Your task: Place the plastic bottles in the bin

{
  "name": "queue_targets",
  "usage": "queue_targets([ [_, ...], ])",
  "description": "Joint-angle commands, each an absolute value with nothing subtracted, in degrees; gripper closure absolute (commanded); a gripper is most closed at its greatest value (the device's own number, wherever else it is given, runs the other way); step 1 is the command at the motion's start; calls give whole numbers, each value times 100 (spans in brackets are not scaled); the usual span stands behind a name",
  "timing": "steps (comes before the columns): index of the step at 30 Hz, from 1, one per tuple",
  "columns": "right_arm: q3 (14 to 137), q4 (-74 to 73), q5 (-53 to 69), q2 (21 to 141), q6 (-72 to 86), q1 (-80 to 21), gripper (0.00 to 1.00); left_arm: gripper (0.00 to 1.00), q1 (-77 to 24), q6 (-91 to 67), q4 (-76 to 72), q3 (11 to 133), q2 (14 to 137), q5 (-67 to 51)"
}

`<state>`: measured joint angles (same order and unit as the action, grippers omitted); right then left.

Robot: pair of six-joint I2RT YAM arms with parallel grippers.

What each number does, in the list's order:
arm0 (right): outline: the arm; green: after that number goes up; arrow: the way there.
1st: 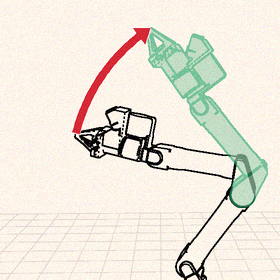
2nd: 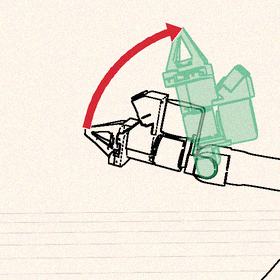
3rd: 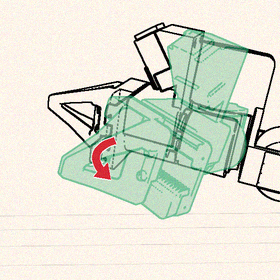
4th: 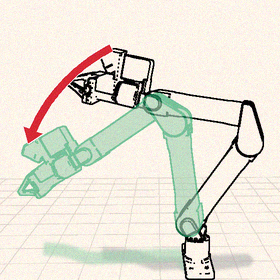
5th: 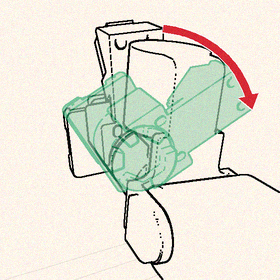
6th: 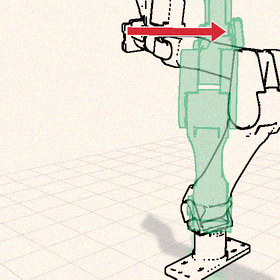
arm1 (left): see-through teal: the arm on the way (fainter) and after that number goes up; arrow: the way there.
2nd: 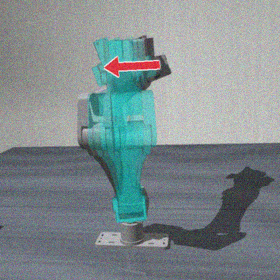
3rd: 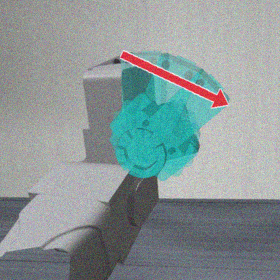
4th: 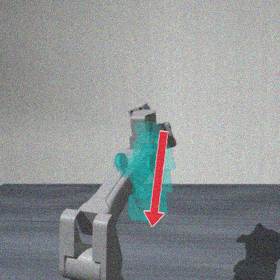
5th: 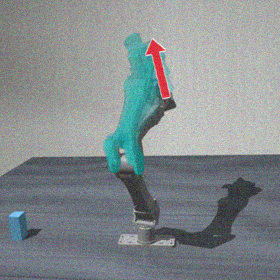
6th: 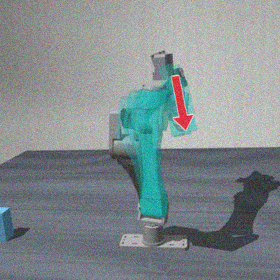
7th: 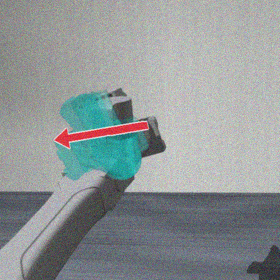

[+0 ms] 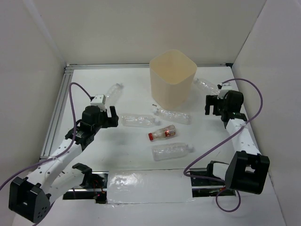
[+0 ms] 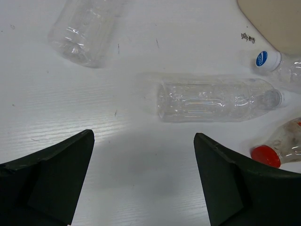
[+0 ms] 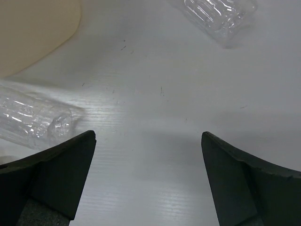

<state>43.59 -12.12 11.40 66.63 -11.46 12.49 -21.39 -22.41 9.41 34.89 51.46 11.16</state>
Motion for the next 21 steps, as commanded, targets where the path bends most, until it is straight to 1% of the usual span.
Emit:
queue_targets([
  [1, 4579, -1169, 1116, 6768, -1204, 1327, 0, 0, -2021, -2083, 729, 3744, 5203, 888],
  [2, 4579, -1169, 1168, 6837, -1204, 1327, 0, 0, -1969, -2083, 729, 3744, 5255, 888],
  [4, 4745, -1326, 1360, 6986, -1754, 1379, 0, 0, -1908, -2083, 729, 3744, 5325, 835],
  [7, 4798, -1345, 1564, 7180, -1934, 1432, 1, 0, -1854, -2083, 729, 3744, 5387, 765],
  [8, 4799, -1345, 1564, 7259, -1934, 1433, 35, 0, -1794, -2083, 729, 3796, 5388, 765],
  [9, 4895, -1275, 1564, 7442, -1934, 1433, 57, 0, -1793, -2083, 729, 3797, 5449, 765],
  [10, 5026, -1179, 1564, 7523, -1934, 1433, 69, 0, -1793, -2083, 729, 3858, 5449, 765],
  [11, 5088, -1126, 1564, 7610, -1934, 1485, 78, 3, -1793, -2083, 729, 3858, 5449, 712],
  [12, 5150, -1064, 1564, 7698, -2038, 1485, 84, 16, -1741, -2083, 729, 3911, 5501, 712],
  [13, 5281, -959, 1564, 7917, -2126, 1485, 80, 28, -1740, -2031, 729, 3963, 5502, 642],
  [14, 5352, -958, 1564, 8049, -2231, 1485, 70, 41, -1740, -2030, 729, 3964, 5572, 642],
  [15, 5440, -888, 1564, 8364, -2459, 1485, 52, 52, -1740, -2030, 790, 4016, 5572, 589],
  [16, 5554, -888, 1504, 8550, -2574, 1485, 25, 62, -1740, -2030, 791, 4017, 5633, 589],
  [17, 5859, -888, 1503, 8752, -2706, 1485, 15, 61, -1740, -2030, 852, 4017, 5634, 589],
  [18, 6036, -888, 1451, 8954, -2794, 1485, 6, 55, -1740, -2030, 853, 4017, 5634, 589],
  [19, 6212, -888, 1450, 9348, -2925, 1555, 3, 39, -1740, -2109, 853, 4017, 5634, 589],
  [20, 6571, -888, 1450, 9534, -2927, 1556, 1, 6, -1740, -2109, 905, 3956, 5634, 528],
  [21, 6731, -792, 1529, 9701, -2927, 1634, 0, 0, -1740, -2109, 905, 3955, 5582, 527],
])
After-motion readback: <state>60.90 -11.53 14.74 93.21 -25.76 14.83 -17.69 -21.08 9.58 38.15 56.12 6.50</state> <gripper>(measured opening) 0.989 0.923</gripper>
